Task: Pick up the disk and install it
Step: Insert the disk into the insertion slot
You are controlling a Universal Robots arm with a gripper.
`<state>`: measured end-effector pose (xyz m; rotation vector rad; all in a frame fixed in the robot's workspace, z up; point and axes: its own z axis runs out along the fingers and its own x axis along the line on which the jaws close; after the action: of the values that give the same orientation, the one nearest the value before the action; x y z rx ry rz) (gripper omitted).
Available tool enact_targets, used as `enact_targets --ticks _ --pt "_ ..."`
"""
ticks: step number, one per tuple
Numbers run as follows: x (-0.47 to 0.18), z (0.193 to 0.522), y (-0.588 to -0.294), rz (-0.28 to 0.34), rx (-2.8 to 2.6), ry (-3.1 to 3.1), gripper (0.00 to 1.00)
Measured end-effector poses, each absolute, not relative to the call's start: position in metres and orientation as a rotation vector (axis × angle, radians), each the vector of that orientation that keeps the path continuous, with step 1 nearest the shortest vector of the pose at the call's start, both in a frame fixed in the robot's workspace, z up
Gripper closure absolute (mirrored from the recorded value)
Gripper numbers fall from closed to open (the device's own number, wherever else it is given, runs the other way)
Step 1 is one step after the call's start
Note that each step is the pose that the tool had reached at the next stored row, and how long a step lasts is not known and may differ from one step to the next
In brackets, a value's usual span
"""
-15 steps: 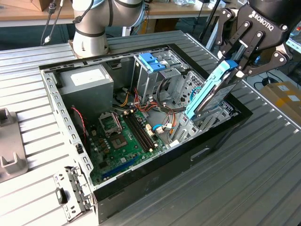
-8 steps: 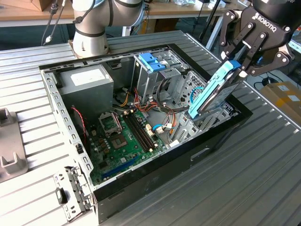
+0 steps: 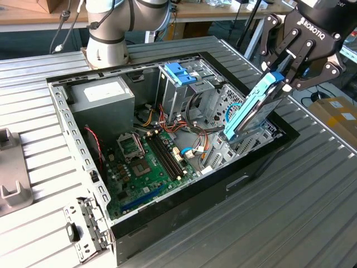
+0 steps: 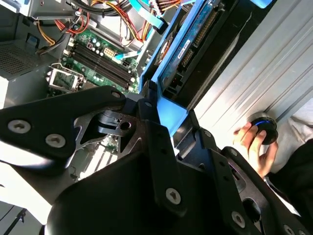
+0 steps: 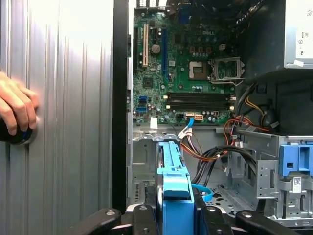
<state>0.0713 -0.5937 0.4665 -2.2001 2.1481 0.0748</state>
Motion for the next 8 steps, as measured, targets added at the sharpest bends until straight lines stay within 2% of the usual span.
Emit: enact_targets --ticks 2,8 --pt "0.0722 0.4588 -0.5936 0.072 -2.202 2.15 0.63" --pt "0.0723 0.4627 -0.5937 0.072 -2.201 2.149 0.63"
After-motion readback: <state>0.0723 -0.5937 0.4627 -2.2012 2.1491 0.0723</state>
